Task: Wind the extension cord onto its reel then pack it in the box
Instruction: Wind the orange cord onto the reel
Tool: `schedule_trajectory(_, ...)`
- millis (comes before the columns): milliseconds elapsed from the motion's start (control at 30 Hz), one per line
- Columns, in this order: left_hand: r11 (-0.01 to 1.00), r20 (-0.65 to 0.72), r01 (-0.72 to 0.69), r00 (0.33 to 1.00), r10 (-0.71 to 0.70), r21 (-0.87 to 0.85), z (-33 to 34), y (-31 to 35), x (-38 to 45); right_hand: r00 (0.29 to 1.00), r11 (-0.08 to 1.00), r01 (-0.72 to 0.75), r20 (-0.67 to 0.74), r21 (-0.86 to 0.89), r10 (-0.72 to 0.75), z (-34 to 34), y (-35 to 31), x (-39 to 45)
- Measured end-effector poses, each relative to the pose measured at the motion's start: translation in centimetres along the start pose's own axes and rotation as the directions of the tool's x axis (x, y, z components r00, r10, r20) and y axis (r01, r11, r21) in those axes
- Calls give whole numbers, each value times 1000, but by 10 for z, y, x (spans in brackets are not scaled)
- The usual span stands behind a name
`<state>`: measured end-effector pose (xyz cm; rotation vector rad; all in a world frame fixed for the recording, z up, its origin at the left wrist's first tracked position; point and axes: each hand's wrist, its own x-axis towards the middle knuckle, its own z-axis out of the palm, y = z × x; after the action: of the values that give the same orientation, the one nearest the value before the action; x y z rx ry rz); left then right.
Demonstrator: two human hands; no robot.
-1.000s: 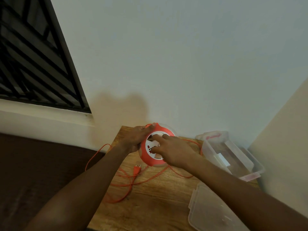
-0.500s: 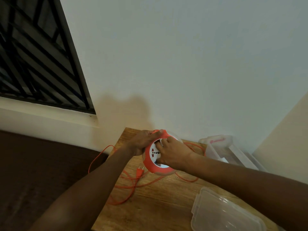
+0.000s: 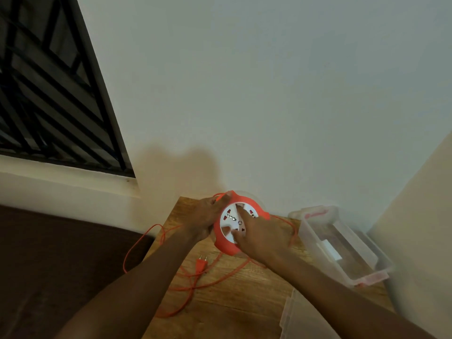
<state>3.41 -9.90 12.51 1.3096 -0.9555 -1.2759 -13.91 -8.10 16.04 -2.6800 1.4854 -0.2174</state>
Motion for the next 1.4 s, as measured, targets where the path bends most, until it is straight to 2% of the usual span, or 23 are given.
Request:
schedule_trajectory(67,1000,24,27,999,-28,7,-5,-3,3,990,977,118,-51,-179,-129,-2,7,-3)
schedule_trajectory(133,999,36,41,998,-42,13,-9,-7,7,938,891,316,-31,-325,-344,-4,18,-2)
schedule_trajectory(233,997,101,70,992,-73,32,-11,-8,11,800,702,594,194,-393,-568,-9,30,3)
schedule_trajectory(300,994,170,80,981,-91,73,-7,-6,11,719,609,689,269,-393,-640,-16,32,6)
schedule_trajectory(467,991,209,94,971,-113,100,-2,-3,12,596,418,784,369,-458,-713,-30,30,14)
schedule_trajectory(567,987,215,92,969,-119,134,-2,2,13,522,252,808,449,-532,-725,-30,28,14)
schedule_trajectory(667,979,228,77,966,-120,191,-4,5,13,501,201,812,478,-547,-721,-23,27,16)
schedule_trajectory(833,979,220,93,967,-131,179,-6,5,12,544,300,798,410,-522,-732,-11,22,20)
schedule_trajectory(1033,975,243,78,961,-129,207,-3,7,14,620,292,758,504,-584,-602,-2,11,15)
schedule_trajectory(1100,980,242,84,962,-128,181,1,8,12,617,259,752,509,-607,-600,-5,7,15)
schedule_trajectory(1133,984,230,88,965,-123,155,2,7,11,630,275,743,497,-610,-597,-7,7,18)
schedule_trajectory(1167,988,209,90,971,-114,122,4,6,10,657,326,727,475,-604,-585,-8,7,20)
schedule_trajectory(1267,996,134,61,989,-69,65,11,4,9,795,621,606,358,-498,-489,-13,1,28)
schedule_trajectory(1400,999,101,18,995,-21,32,14,4,7,901,838,433,178,-333,-395,-16,0,30)
